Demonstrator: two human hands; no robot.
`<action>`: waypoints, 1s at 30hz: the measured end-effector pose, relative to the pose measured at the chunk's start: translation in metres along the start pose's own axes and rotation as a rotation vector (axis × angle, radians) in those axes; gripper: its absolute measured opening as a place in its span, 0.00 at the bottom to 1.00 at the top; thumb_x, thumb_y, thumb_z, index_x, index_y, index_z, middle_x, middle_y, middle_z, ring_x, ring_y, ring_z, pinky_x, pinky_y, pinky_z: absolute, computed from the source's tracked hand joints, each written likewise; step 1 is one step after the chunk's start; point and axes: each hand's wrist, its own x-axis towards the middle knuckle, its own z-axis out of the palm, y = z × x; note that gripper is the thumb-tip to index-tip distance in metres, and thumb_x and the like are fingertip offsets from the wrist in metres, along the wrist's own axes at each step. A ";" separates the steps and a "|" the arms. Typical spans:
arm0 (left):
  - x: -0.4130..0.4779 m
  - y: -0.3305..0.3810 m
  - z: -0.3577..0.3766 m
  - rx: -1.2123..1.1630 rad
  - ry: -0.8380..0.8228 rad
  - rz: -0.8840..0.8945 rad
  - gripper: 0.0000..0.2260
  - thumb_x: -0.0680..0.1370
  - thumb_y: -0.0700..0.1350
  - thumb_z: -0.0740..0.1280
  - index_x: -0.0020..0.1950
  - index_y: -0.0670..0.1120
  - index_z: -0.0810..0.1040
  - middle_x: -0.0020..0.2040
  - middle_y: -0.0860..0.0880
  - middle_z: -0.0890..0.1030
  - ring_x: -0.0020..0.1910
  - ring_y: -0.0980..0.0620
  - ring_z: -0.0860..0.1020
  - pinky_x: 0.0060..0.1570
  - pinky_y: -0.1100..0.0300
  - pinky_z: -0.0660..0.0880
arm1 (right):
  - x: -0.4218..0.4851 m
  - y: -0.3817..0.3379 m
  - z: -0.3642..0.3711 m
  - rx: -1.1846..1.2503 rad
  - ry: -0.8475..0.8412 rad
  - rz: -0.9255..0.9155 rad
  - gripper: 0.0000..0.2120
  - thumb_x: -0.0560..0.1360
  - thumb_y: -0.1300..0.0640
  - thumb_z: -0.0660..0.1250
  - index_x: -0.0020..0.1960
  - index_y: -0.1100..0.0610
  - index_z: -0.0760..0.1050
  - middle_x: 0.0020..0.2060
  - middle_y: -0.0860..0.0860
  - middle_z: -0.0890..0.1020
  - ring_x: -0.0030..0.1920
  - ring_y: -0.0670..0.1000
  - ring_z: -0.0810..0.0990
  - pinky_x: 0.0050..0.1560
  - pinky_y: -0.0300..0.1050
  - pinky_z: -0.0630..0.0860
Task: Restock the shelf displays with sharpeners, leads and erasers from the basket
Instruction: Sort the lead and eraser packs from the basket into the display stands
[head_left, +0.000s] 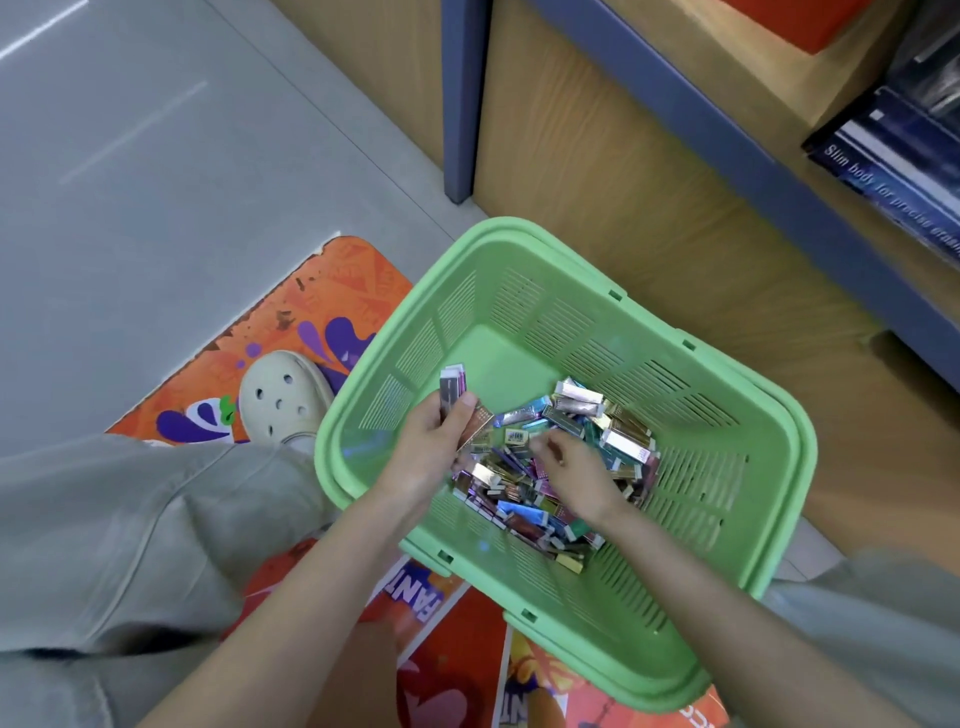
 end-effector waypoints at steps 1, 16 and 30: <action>0.000 0.000 -0.001 -0.018 -0.012 -0.013 0.10 0.81 0.46 0.58 0.49 0.39 0.71 0.32 0.48 0.70 0.21 0.59 0.68 0.25 0.68 0.67 | 0.001 0.011 0.009 -0.001 -0.096 0.074 0.15 0.82 0.54 0.58 0.64 0.60 0.72 0.52 0.54 0.81 0.48 0.47 0.79 0.50 0.32 0.73; 0.003 -0.002 -0.006 -0.131 -0.106 -0.125 0.14 0.80 0.47 0.60 0.60 0.38 0.71 0.38 0.47 0.77 0.31 0.52 0.75 0.37 0.58 0.74 | 0.001 0.055 0.050 -0.163 -0.314 0.095 0.25 0.76 0.54 0.69 0.71 0.56 0.67 0.66 0.54 0.74 0.64 0.53 0.74 0.68 0.48 0.68; 0.022 -0.022 0.009 0.074 0.022 -0.143 0.03 0.81 0.42 0.60 0.53 0.44 0.71 0.46 0.49 0.76 0.50 0.48 0.76 0.48 0.60 0.73 | 0.009 -0.012 -0.005 0.607 0.053 0.064 0.14 0.76 0.59 0.67 0.61 0.59 0.76 0.54 0.49 0.83 0.55 0.44 0.80 0.62 0.42 0.74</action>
